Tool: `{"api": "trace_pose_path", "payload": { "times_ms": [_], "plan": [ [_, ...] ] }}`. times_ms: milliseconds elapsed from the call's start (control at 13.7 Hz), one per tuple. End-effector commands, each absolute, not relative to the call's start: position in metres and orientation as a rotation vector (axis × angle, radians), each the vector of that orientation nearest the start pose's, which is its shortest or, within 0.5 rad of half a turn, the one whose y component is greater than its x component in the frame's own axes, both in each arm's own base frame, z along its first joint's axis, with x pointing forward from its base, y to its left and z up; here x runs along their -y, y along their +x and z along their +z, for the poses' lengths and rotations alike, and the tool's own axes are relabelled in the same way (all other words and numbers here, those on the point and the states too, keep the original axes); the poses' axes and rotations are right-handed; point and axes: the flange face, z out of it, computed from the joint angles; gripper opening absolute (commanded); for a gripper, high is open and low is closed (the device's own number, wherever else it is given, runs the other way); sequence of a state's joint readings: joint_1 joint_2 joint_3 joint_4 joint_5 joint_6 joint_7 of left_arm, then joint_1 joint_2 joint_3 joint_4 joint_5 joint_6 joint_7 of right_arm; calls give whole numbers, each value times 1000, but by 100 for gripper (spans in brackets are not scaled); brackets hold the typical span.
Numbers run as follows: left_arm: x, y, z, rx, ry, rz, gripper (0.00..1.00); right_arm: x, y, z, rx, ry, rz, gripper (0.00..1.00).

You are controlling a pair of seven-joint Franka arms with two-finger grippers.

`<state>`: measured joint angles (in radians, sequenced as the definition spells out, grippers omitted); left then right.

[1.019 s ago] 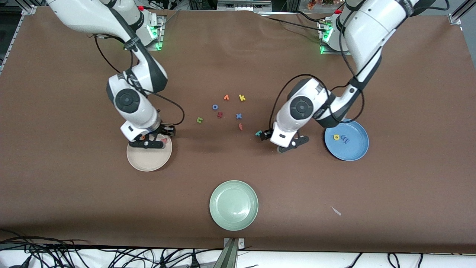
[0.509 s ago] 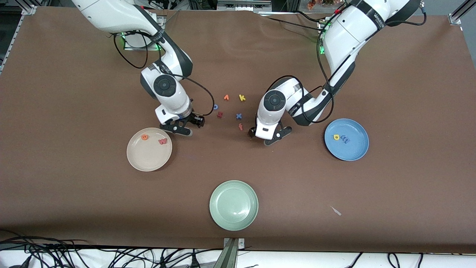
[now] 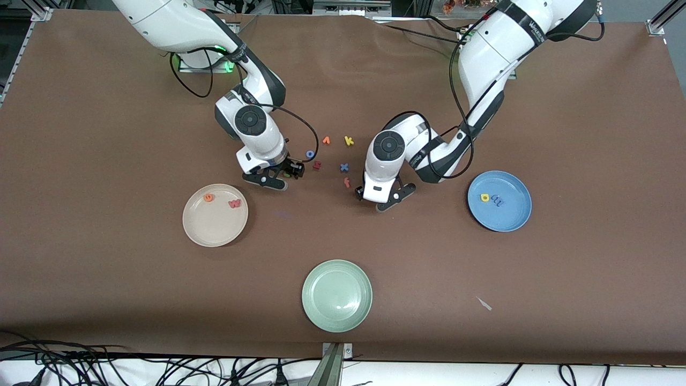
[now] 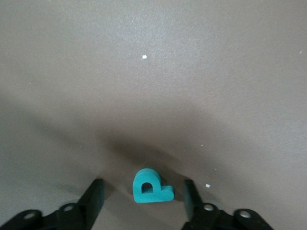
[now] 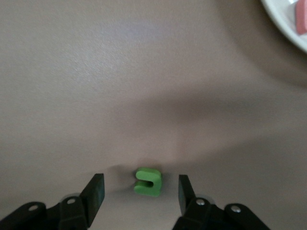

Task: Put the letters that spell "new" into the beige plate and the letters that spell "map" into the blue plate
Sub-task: 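Grasp the teal p with the left gripper while the right gripper grasps green s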

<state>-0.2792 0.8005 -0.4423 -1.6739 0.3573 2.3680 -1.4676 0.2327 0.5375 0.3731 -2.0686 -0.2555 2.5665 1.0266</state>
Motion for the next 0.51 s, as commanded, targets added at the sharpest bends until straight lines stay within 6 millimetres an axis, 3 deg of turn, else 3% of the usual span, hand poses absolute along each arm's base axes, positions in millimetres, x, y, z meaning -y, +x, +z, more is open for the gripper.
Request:
{"api": "trace_pose_path", "payload": {
  "times_ms": [0,146,364,437],
  "plan": [
    [422,533,165,939,-3008,64,57,-337,473,175,-374,-3069,13,67],
    [423,532,165,938,-3009,65,48,-335,467,169,-363,-3066,15,60],
    [422,533,165,938,-3008,62,38,-334,467,169,-359,-3069,17,28],
    [422,533,165,938,-3008,62,33,-334,467,170,-352,-3069,15,22]
  ]
}}
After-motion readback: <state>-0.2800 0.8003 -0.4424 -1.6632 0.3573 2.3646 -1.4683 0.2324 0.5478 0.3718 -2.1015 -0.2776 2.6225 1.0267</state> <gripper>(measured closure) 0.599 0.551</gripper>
